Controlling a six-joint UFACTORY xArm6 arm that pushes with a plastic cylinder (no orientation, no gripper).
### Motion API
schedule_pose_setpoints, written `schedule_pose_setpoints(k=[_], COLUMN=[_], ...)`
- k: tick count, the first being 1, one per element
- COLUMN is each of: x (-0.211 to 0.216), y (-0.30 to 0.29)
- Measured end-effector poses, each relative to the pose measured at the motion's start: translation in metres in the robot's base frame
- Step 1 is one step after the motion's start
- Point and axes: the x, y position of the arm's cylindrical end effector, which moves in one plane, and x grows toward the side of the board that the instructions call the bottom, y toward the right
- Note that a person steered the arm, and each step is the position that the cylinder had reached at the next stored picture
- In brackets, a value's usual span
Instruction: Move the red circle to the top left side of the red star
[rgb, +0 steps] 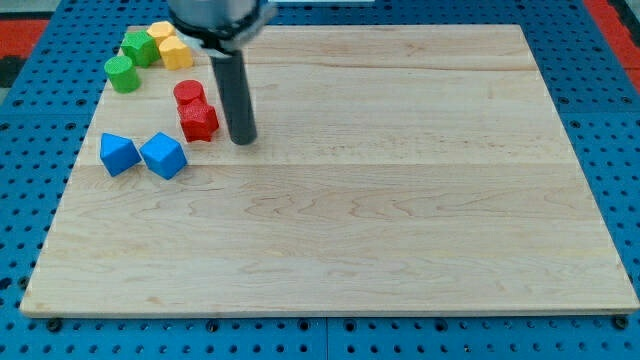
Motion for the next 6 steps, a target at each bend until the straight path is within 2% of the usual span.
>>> schedule_pose_setpoints(k=[1,2,3,4,5,6], x=[-0.018,-0.068,-0.136,-0.13,-0.139,-0.125], y=[0.0,0.001,-0.005,-0.066,-0.068,-0.082])
